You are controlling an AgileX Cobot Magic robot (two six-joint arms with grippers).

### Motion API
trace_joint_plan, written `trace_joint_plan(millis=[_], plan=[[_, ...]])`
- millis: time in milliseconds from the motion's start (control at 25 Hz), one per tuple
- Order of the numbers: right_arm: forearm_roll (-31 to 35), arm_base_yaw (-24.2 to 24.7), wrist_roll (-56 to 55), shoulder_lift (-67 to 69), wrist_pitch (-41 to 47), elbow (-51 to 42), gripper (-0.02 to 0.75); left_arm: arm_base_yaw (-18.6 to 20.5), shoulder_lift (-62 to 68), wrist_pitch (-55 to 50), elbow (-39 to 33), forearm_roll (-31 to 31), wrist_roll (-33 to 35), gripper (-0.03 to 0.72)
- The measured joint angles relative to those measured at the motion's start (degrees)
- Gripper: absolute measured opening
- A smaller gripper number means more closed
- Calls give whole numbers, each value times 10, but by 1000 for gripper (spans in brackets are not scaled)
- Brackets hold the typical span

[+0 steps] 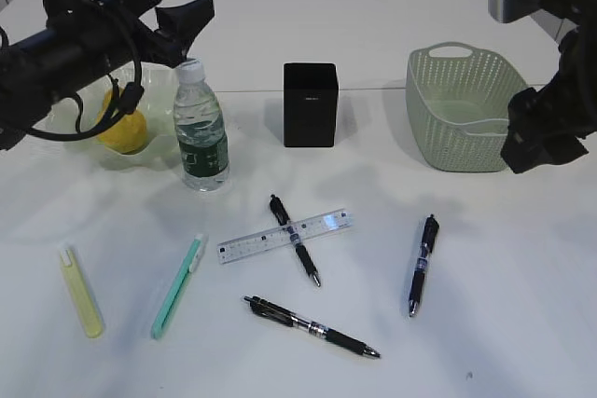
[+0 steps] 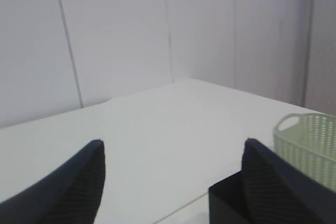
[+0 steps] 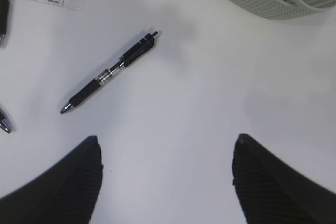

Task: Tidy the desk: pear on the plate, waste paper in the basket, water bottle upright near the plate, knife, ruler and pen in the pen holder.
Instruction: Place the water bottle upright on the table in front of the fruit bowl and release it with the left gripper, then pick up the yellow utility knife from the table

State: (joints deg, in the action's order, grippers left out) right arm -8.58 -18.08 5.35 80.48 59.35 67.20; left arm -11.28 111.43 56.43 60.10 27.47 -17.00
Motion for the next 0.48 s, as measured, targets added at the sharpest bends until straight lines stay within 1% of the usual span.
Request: trace_joint_plan(millis=[200, 320, 480], plan=[[0, 0, 0, 0, 0, 0, 571, 19, -16, -78, 0, -93, 0, 573], [-3, 0, 0, 0, 0, 0, 572, 34, -40, -156, 0, -153, 0, 573], [-3, 0, 0, 0, 0, 0, 572, 64, -74, -279, 0, -183, 0, 573]])
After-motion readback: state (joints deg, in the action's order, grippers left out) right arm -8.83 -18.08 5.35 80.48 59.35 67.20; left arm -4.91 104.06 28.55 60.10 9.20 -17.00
